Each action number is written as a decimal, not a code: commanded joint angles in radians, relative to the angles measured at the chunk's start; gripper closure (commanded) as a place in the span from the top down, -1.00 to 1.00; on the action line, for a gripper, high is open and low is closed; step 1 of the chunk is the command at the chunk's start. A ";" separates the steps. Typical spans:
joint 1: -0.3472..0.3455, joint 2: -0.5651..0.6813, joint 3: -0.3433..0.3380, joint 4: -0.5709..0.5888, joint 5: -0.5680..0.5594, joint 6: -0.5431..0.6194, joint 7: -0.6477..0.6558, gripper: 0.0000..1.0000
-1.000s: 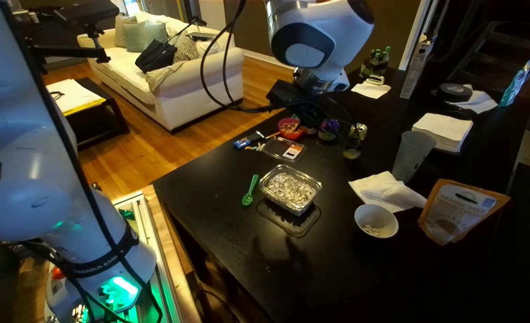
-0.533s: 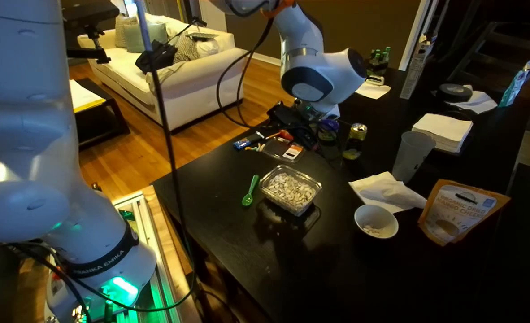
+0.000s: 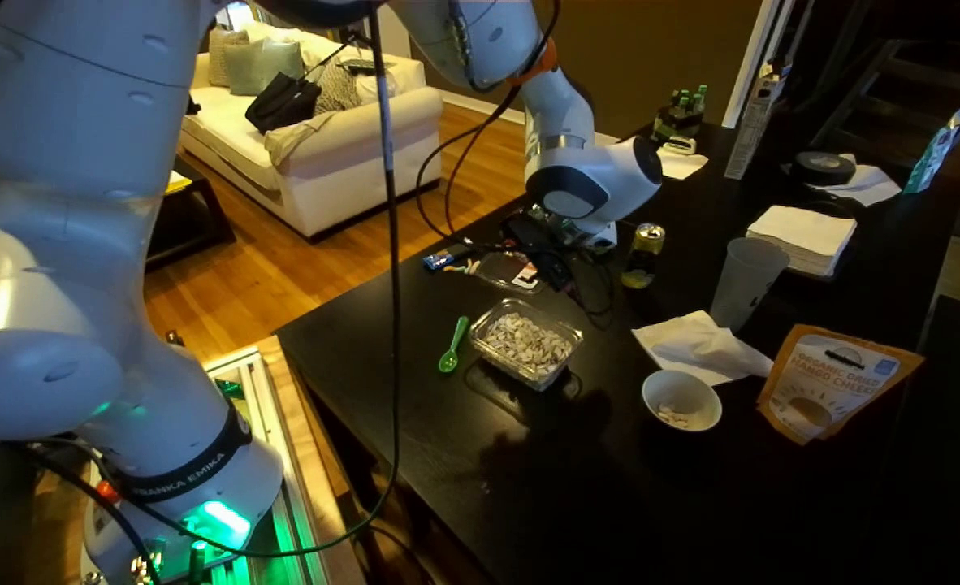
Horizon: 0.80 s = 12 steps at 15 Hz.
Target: Put the transparent lid on the transparent bowl
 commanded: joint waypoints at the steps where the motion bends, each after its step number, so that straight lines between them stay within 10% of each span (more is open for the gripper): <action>1: -0.026 0.089 0.029 0.084 0.011 0.042 0.074 1.00; 12: -0.019 0.144 0.044 0.116 -0.077 0.098 0.119 1.00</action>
